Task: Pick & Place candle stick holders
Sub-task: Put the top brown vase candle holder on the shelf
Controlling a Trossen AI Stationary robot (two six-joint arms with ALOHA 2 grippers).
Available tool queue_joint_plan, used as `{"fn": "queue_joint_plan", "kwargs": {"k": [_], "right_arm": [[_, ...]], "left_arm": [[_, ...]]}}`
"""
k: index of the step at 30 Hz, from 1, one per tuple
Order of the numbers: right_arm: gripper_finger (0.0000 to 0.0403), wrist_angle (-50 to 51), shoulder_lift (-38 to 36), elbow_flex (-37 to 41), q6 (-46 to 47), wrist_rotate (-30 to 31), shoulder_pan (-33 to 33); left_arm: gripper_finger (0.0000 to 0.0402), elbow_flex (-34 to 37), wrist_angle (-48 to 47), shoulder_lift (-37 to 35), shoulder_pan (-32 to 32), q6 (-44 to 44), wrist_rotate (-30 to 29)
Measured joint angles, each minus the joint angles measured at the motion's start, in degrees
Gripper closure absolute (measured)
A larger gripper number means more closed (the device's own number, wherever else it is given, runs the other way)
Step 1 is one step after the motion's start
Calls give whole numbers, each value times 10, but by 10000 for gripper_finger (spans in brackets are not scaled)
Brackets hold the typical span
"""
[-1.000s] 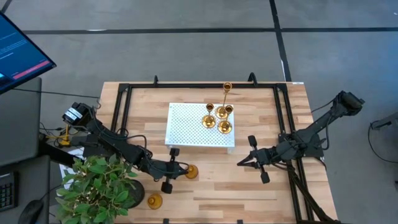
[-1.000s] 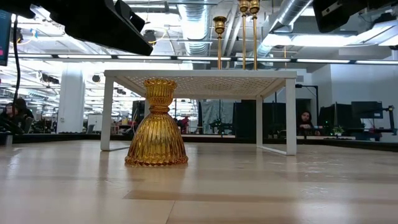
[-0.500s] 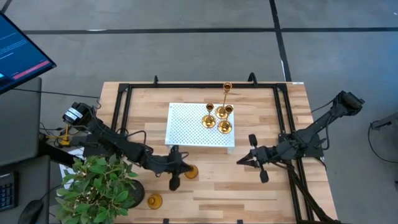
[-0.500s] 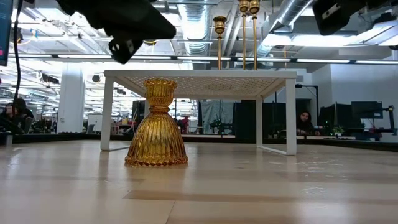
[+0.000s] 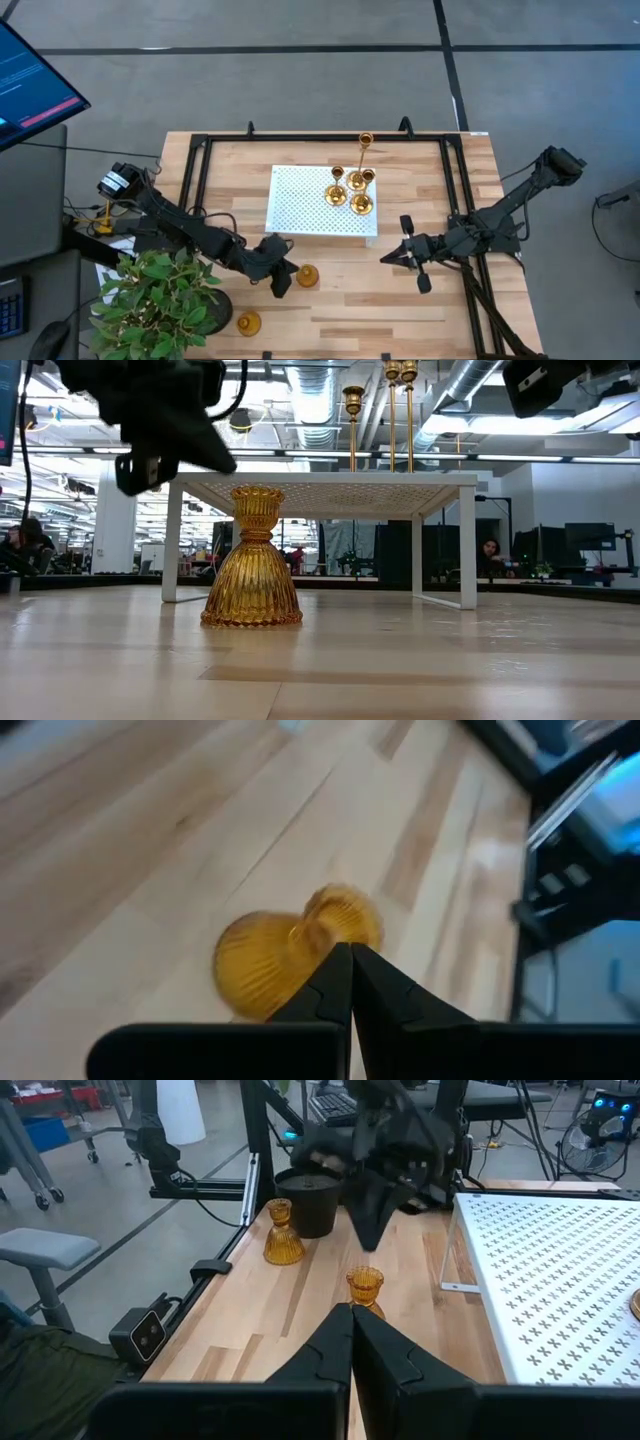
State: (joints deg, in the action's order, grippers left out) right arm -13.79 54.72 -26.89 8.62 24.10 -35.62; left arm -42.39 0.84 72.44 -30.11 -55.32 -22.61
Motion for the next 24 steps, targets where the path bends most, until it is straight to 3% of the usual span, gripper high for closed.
{"fn": "queue_joint_plan", "kwargs": {"k": [7,14,24], "right_arm": [[403,0,0,0,0,0,0],[403,0,0,0,0,0,0],[403,0,0,0,0,0,0]], "left_arm": [[399,0,0,-34,0,-3,-23],[391,0,1,-39,0,-3,21],[335,0,0,-30,7,-3,28]]}}
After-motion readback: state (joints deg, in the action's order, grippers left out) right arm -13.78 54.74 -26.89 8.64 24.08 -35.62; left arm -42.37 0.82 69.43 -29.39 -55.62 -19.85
